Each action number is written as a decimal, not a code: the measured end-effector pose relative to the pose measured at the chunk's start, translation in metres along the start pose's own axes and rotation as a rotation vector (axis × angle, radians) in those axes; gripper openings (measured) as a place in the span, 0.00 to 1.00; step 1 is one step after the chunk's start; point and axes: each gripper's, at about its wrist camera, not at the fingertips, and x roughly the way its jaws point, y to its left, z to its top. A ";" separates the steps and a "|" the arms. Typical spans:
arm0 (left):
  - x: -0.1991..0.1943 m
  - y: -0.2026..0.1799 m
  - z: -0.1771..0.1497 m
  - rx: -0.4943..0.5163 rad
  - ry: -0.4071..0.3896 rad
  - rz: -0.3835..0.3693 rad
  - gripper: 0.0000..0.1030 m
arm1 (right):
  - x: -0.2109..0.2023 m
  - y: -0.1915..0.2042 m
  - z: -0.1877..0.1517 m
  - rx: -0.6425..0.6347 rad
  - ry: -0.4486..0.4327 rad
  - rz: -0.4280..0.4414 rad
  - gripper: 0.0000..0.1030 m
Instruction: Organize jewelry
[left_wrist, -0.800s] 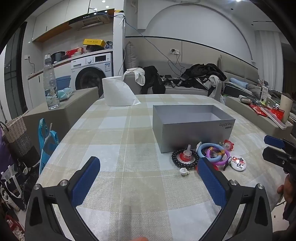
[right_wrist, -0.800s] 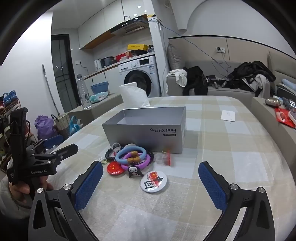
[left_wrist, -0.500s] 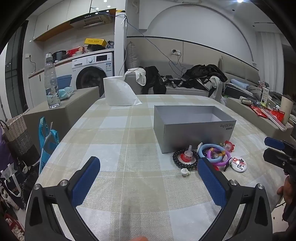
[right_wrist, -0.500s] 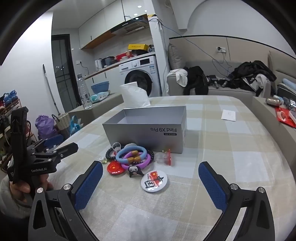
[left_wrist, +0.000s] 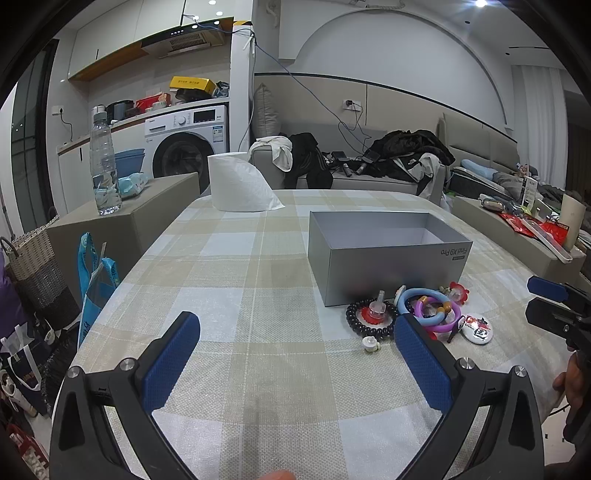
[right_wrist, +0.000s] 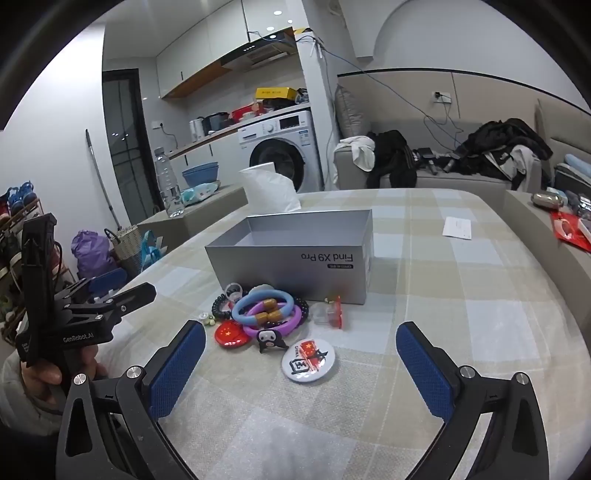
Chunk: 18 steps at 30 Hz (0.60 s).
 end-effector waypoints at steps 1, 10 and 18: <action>-0.002 0.002 0.001 -0.009 0.000 0.003 0.99 | 0.000 0.000 0.000 0.000 0.000 0.001 1.00; -0.002 0.004 0.001 -0.009 -0.001 0.004 0.99 | 0.002 -0.002 -0.001 0.002 0.003 0.003 1.00; -0.003 0.003 0.001 -0.011 -0.003 0.003 0.99 | 0.001 -0.002 -0.001 0.002 0.004 0.004 1.00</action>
